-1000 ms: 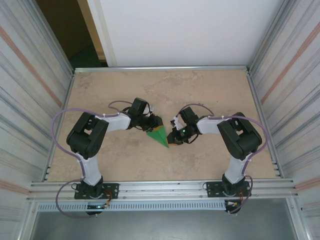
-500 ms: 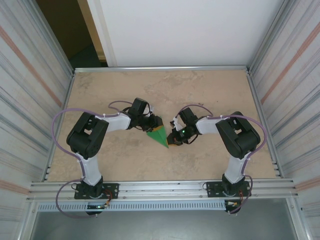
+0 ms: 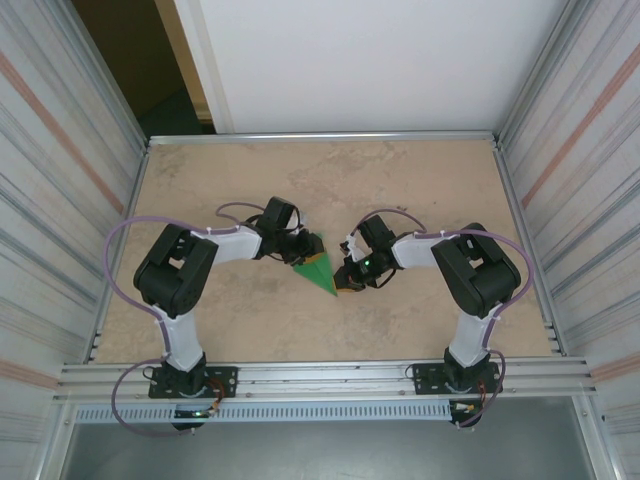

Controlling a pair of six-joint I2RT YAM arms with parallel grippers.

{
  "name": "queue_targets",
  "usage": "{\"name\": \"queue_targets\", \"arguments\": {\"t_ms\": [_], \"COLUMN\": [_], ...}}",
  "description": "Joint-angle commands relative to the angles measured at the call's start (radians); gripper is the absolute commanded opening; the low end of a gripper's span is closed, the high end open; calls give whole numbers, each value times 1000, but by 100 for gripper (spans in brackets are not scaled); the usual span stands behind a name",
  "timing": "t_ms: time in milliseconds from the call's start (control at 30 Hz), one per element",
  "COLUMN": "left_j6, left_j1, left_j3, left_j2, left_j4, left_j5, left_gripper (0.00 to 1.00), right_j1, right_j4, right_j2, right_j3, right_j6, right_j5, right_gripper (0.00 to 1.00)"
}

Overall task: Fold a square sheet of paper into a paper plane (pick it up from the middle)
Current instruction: Fourth fold the wing at the center of the table.

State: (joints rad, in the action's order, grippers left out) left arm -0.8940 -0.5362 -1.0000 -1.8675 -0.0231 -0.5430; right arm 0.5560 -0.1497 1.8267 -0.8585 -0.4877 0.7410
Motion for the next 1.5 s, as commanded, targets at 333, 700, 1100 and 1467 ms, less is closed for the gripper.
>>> {"name": "queue_targets", "arguments": {"t_ms": [333, 700, 1100, 1467], "left_j6": [-2, -3, 0, 5], "left_j1": [16, 21, 24, 23], "left_j3": [-8, -1, -10, -13], "left_j2": [-26, -35, -48, -68], "left_j4": [31, 40, 46, 40], "left_j5": [25, 31, 31, 20], "left_gripper": [27, 27, 27, 28], "right_j1": [-7, -8, -10, -10], "right_j4": [-72, -88, -93, -90], "right_j2": [41, 53, 58, 59], "right_j3": [-26, -39, -42, -36], "right_j6": [12, 10, 10, 10], "right_j5": [-23, -24, -24, -26], "right_gripper": [11, 12, 12, 12]}}
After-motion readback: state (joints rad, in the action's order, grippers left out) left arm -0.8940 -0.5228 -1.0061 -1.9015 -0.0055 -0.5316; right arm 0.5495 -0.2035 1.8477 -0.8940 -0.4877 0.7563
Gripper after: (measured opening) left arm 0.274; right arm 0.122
